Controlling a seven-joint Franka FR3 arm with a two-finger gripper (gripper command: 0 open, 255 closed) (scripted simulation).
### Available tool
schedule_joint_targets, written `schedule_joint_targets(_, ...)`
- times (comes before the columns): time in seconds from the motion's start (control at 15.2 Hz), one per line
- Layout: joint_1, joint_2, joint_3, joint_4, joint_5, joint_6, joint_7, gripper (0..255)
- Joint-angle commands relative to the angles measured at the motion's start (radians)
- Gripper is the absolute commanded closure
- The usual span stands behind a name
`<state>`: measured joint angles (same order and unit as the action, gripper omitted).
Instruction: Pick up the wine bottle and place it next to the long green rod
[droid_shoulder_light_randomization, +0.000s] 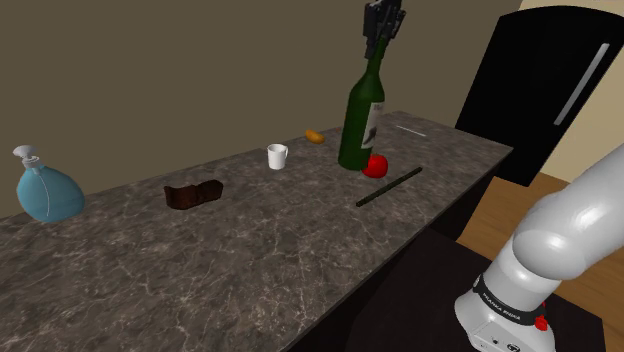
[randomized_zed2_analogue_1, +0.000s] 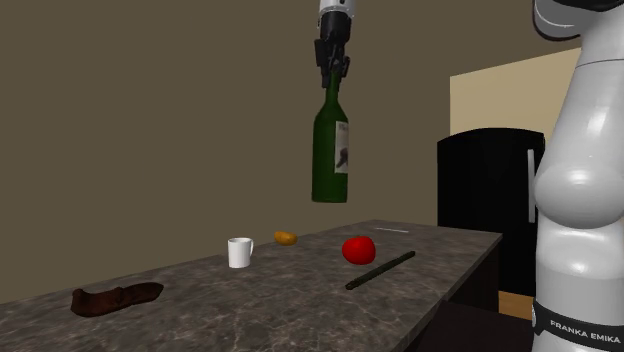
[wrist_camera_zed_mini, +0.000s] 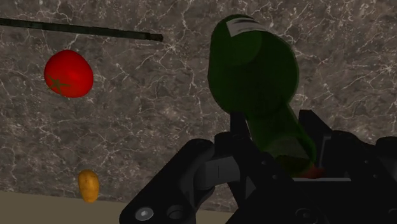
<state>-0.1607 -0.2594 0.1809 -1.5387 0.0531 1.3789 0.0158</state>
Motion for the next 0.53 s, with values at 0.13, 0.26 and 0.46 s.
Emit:
schedule_joint_targets(0.13, -0.029, 0.006, -0.060, 0.084, -0.007, -0.082, -0.087, 255)
schedule_joint_targets(0.26, -0.044, 0.019, -0.089, 0.139, -0.011, -0.125, -0.130, 255)
schedule_joint_targets(0.46, -0.068, 0.052, -0.133, 0.237, -0.016, -0.192, -0.197, 255)
